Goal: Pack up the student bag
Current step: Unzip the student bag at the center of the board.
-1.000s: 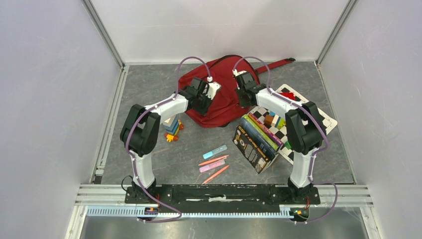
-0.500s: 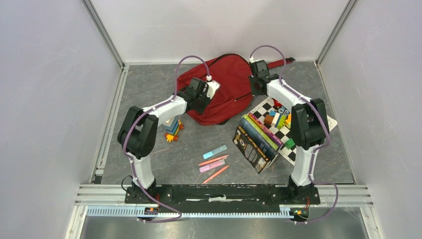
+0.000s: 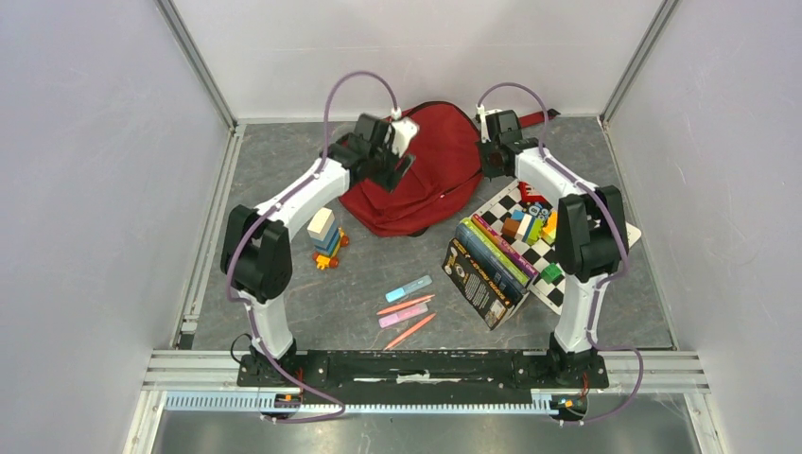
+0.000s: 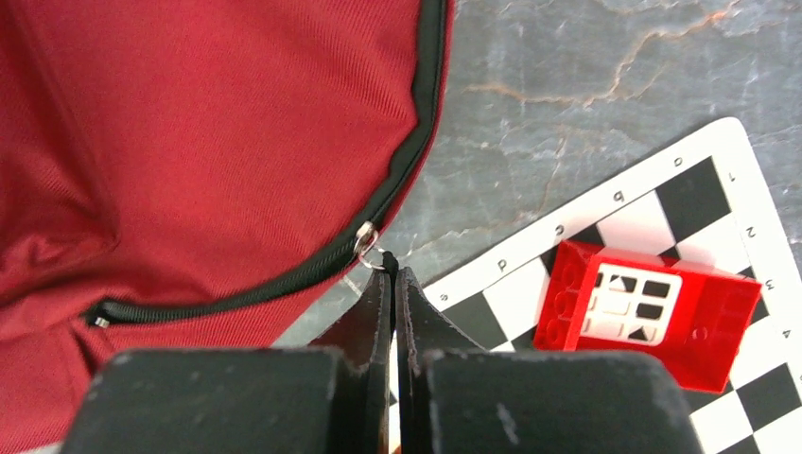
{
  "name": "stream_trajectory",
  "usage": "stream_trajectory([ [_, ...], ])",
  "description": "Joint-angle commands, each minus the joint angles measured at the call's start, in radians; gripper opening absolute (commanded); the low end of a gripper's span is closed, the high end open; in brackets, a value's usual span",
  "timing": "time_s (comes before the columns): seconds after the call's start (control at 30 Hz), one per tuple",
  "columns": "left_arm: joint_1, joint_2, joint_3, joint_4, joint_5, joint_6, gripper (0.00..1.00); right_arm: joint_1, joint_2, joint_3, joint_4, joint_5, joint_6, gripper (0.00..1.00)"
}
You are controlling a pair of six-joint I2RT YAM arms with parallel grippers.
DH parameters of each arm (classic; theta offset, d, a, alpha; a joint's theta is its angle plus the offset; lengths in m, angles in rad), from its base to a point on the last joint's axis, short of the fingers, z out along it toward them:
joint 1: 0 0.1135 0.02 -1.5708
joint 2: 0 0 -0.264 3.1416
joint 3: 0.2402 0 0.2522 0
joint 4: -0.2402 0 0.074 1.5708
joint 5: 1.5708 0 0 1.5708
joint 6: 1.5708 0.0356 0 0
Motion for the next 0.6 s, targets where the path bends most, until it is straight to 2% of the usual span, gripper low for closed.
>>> stream_trajectory([
  [0.0, 0.004, 0.033, 0.219, -0.031, 0.148, -0.057, 0.81, 0.016, -0.122, -0.071, 0.036, -0.093, 0.039, 0.0],
  [0.17, 0.004, 0.078, 0.237, -0.011, 0.358, -0.113, 0.84, 0.059, -0.183, -0.129, 0.043, -0.161, 0.093, 0.0],
  [0.37, 0.005, 0.119, 0.195, 0.053, 0.464, -0.173, 0.84, 0.086, -0.224, -0.156, 0.041, -0.21, 0.146, 0.0],
  [0.57, -0.002, 0.187, 0.221, 0.111, 0.525, -0.24, 0.84, 0.086, -0.253, -0.159, 0.031, -0.226, 0.154, 0.0],
])
